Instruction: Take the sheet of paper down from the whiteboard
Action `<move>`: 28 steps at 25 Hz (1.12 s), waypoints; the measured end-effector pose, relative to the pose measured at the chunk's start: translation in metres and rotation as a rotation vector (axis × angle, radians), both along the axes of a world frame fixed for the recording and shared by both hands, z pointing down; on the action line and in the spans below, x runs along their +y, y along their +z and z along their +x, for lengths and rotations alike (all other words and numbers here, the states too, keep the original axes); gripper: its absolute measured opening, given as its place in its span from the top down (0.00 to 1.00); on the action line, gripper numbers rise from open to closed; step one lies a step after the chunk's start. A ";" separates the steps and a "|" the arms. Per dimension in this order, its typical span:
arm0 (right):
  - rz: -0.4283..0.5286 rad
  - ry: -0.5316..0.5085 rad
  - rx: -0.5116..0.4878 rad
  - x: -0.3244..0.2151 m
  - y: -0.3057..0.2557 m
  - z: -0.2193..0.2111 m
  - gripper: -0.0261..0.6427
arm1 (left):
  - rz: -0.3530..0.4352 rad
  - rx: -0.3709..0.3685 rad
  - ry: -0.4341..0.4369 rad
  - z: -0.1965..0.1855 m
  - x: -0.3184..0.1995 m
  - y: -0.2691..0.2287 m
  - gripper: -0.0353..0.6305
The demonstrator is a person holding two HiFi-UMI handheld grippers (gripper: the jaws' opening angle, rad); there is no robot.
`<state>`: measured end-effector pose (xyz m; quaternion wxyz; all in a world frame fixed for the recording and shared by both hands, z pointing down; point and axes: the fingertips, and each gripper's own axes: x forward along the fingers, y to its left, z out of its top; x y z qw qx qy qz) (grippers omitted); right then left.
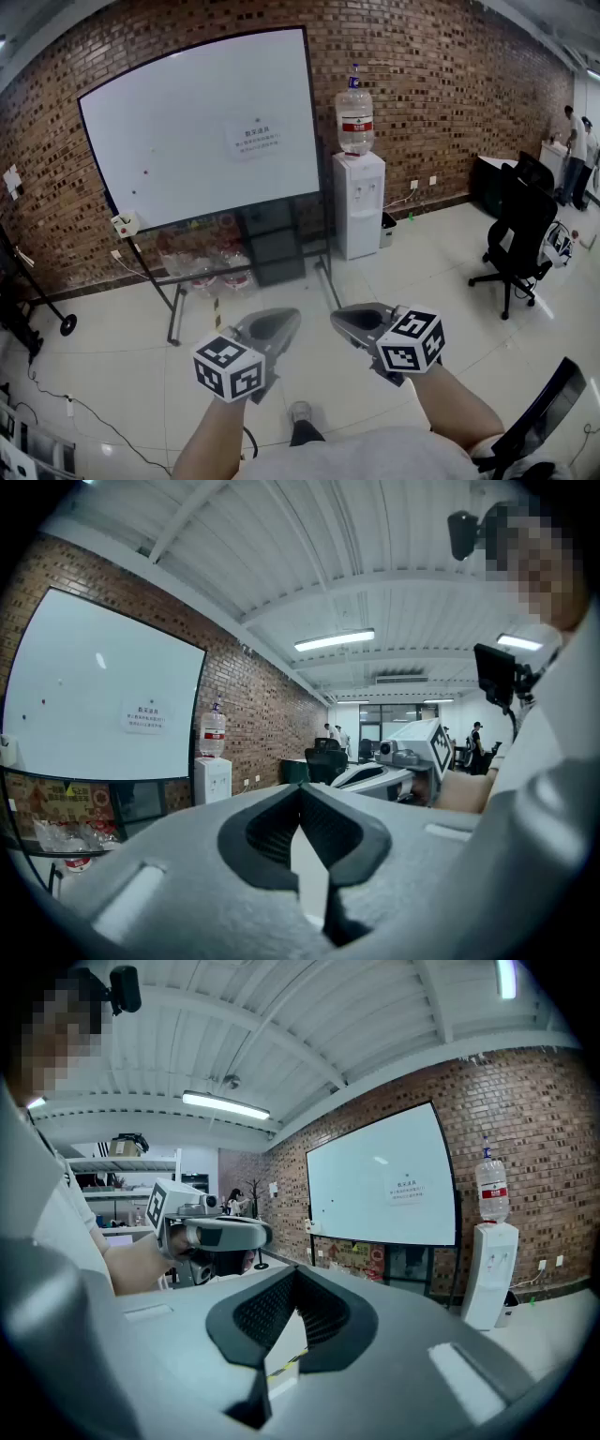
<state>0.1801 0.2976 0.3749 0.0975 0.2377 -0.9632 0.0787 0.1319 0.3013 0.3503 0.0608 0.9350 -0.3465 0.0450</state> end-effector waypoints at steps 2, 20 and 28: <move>-0.005 0.003 0.001 -0.034 0.003 -0.014 0.96 | -0.009 -0.003 0.001 -0.015 -0.035 0.003 0.94; -0.005 0.078 -0.001 -0.344 -0.030 -0.170 0.96 | -0.018 -0.006 -0.009 -0.195 -0.351 -0.032 0.94; 0.040 0.039 -0.039 -0.441 -0.009 -0.144 0.96 | 0.004 -0.018 -0.023 -0.162 -0.443 0.002 0.94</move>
